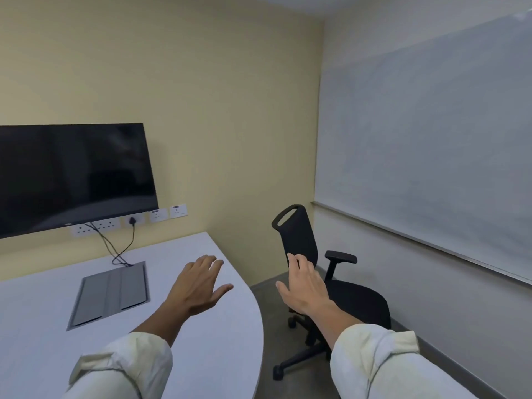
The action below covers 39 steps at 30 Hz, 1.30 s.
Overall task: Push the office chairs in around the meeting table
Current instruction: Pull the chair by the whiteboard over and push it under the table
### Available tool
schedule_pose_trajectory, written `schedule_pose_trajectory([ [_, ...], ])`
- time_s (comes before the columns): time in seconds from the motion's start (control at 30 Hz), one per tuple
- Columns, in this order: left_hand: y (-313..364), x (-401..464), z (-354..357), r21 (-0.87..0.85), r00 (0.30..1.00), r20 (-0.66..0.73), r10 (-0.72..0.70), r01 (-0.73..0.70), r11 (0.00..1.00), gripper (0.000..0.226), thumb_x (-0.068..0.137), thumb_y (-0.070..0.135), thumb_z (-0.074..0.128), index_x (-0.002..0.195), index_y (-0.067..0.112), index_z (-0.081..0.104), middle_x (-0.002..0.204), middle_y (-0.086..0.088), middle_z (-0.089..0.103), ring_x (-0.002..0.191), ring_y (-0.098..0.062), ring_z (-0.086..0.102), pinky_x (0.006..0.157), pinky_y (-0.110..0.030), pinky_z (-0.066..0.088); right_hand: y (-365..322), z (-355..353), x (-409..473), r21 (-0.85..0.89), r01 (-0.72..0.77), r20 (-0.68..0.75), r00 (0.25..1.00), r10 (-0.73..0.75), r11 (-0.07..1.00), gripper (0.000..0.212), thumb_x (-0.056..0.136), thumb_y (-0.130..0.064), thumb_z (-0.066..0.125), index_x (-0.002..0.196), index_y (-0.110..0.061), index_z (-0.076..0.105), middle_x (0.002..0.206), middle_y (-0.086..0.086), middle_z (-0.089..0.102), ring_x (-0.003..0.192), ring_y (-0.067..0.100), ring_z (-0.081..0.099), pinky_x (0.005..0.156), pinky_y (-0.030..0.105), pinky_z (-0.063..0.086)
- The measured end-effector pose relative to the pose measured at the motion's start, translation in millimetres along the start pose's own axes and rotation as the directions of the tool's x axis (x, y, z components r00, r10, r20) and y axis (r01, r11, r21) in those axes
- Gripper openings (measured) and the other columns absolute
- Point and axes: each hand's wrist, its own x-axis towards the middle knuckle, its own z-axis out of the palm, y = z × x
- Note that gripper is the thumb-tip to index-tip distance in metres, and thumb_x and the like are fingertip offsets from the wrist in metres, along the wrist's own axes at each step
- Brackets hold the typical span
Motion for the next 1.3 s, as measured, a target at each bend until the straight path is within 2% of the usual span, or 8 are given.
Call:
schedule_pose_trajectory([
  [0.33,12.3,145.6,76.7,0.041,0.997,0.067,-0.047,0.044,0.998,0.087,0.085,0.078,0.018,0.141,0.016,0.043,0.146,-0.008,0.047,0.132,-0.025,0.043,0.106,-0.042,0.039,107.4,37.3,148.0,-0.047,0.079,0.07,0.995,-0.075,0.996,0.078,0.097,-0.047,0.051,0.155,-0.009,0.015,0.149,0.015,0.034,0.13,0.031,0.039,0.106,0.044,0.039],
  [0.5,18.2,223.8,92.0,0.096,0.996,0.079,0.027,-0.034,0.995,0.088,0.088,0.081,0.018,0.138,0.015,0.047,0.139,-0.007,0.053,0.123,-0.026,0.05,0.102,-0.041,0.041,148.7,45.5,220.3,-0.031,0.07,0.105,0.992,-0.066,0.997,0.08,0.097,-0.047,0.052,0.155,-0.009,0.013,0.149,0.016,0.035,0.13,0.032,0.039,0.105,0.044,0.04],
  [0.7,12.7,288.9,117.2,0.079,0.998,0.067,-0.003,-0.003,0.997,0.086,0.089,0.08,0.018,0.134,0.014,0.051,0.134,-0.008,0.057,0.118,-0.026,0.055,0.097,-0.041,0.044,176.0,72.4,287.9,0.024,0.075,0.144,0.987,-0.078,0.997,0.08,0.097,-0.047,0.053,0.155,-0.007,0.014,0.15,0.016,0.035,0.132,0.032,0.038,0.104,0.044,0.04],
  [1.0,-31.6,399.4,184.8,0.037,0.997,0.079,-0.005,0.002,0.999,0.083,0.09,0.078,0.014,0.136,0.018,0.047,0.137,-0.004,0.054,0.117,-0.022,0.052,0.097,-0.038,0.042,192.6,125.9,420.2,0.167,-0.04,0.171,0.985,0.011,0.985,0.077,0.097,-0.046,0.054,0.15,-0.003,0.02,0.15,0.016,0.034,0.13,0.032,0.04,0.099,0.045,0.045],
  [1.1,-59.8,441.3,207.6,0.011,0.997,0.07,-0.024,0.023,1.0,0.084,0.09,0.078,0.014,0.137,0.018,0.046,0.139,-0.005,0.052,0.122,-0.022,0.05,0.099,-0.039,0.041,189.1,152.7,465.7,0.21,-0.094,0.237,0.971,0.043,0.973,0.078,0.098,-0.044,0.054,0.153,-0.004,0.016,0.154,0.016,0.03,0.133,0.034,0.042,0.1,0.047,0.045],
  [1.2,-88.5,479.9,229.9,0.001,0.995,0.1,0.003,-0.003,1.0,0.084,0.09,0.078,0.014,0.137,0.018,0.046,0.139,-0.005,0.052,0.123,-0.022,0.049,0.101,-0.039,0.04,183.7,185.6,506.3,0.202,-0.149,0.337,0.938,0.074,0.968,0.071,0.099,-0.041,0.054,0.15,-0.004,0.022,0.15,0.016,0.033,0.128,0.037,0.048,0.098,0.048,0.045],
  [1.3,-115.1,510.5,254.6,-0.03,0.996,0.088,-0.016,0.019,0.999,0.083,0.089,0.078,0.014,0.136,0.017,0.048,0.138,-0.005,0.053,0.123,-0.022,0.049,0.1,-0.04,0.042,177.3,222.0,541.5,0.225,-0.242,0.472,0.874,0.111,0.944,0.075,0.098,-0.035,0.054,0.152,-0.001,0.015,0.153,0.017,0.028,0.129,0.036,0.045,0.1,0.044,0.043],
])
